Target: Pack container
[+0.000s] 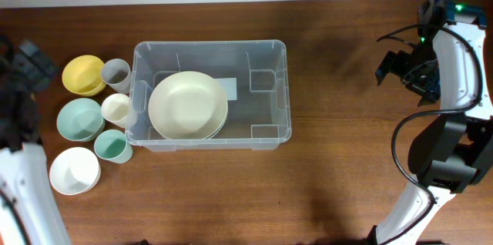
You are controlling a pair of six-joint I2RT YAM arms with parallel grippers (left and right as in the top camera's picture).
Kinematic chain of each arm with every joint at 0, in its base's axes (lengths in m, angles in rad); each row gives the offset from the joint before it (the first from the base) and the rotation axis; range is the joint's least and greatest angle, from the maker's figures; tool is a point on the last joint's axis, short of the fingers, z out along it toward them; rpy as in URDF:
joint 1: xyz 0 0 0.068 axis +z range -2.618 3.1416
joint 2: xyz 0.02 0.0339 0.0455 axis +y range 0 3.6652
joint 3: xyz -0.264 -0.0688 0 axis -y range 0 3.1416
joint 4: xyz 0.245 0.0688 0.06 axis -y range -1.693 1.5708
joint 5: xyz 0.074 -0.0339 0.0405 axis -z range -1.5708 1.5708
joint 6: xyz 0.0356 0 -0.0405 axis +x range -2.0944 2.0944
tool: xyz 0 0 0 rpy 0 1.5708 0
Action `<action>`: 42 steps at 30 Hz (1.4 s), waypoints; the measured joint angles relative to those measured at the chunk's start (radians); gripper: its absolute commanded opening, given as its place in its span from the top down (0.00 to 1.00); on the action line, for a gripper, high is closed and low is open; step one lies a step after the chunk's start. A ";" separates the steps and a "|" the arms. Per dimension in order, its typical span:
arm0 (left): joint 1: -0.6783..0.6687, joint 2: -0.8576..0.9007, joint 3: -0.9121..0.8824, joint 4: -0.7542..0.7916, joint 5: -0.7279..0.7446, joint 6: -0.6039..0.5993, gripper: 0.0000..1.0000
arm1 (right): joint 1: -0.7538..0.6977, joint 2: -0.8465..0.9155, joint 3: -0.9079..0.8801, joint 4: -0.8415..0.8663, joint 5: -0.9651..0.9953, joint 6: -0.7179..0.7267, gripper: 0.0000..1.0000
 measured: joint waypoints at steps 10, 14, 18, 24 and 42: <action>0.049 0.256 0.000 -0.058 0.033 -0.115 0.00 | 0.000 0.000 0.000 0.000 0.000 0.000 0.01; 0.056 0.362 0.000 -0.096 0.073 -0.140 0.00 | 0.000 0.000 0.000 0.000 0.000 0.001 0.01; 0.060 0.440 0.000 -0.096 0.090 -0.149 0.00 | 0.000 0.000 0.000 0.000 0.000 0.000 0.01; 0.084 0.569 0.000 -0.096 0.103 -0.151 0.00 | 0.000 0.000 0.000 0.000 0.000 0.000 0.01; 0.182 0.701 0.000 -0.102 0.143 -0.153 0.00 | 0.000 0.000 0.000 0.000 0.000 0.000 0.01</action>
